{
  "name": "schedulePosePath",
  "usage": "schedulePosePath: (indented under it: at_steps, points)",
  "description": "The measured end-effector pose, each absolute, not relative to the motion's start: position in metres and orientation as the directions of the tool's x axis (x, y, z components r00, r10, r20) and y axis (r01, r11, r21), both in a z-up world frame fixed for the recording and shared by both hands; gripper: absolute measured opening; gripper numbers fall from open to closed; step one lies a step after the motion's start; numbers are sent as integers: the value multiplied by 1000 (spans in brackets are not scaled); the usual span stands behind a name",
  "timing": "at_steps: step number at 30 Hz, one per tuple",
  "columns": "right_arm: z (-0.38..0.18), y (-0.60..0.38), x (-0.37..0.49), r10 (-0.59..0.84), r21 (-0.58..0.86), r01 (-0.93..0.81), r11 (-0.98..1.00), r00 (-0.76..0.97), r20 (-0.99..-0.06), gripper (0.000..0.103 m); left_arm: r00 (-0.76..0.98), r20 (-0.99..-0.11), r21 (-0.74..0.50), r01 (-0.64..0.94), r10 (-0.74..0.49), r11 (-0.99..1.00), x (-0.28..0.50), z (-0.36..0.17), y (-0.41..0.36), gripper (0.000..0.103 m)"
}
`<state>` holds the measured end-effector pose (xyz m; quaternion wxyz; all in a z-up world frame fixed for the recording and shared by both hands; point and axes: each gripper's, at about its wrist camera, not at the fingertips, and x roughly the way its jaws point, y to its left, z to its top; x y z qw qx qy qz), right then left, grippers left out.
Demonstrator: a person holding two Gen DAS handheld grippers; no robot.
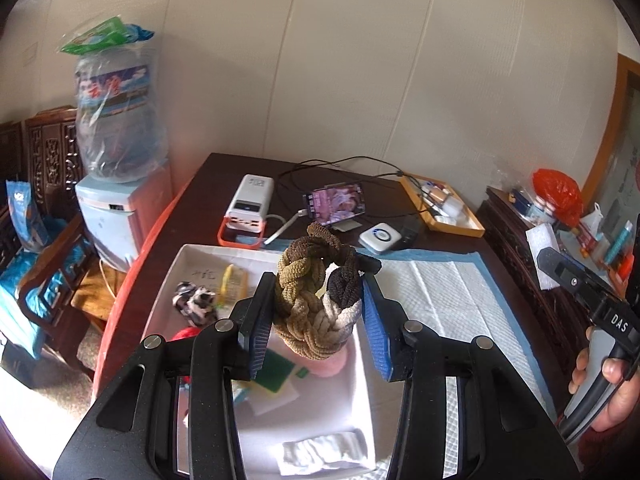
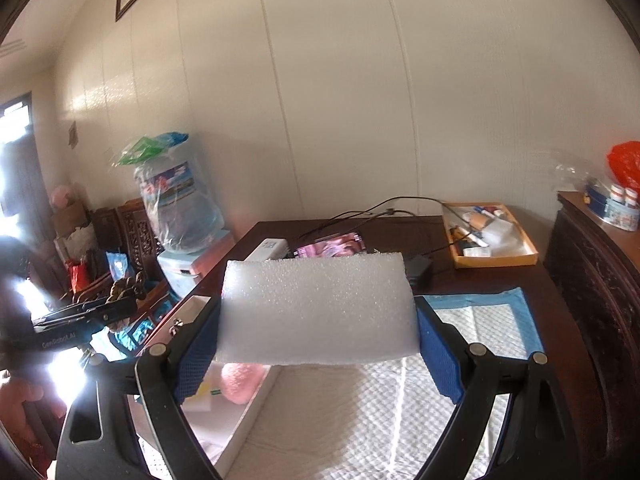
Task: Organize soft objects
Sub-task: 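Carry the rope knot and foam block over the white box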
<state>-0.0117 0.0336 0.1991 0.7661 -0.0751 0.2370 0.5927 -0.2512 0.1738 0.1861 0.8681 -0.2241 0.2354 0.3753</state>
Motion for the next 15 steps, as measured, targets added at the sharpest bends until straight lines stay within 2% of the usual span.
schedulePosePath:
  at_steps: [15]
  points:
    - [184,77,-70,863,150,-976,160,65,-501,90,563,-604,-215,-797,564,565,-292,174,199,42]
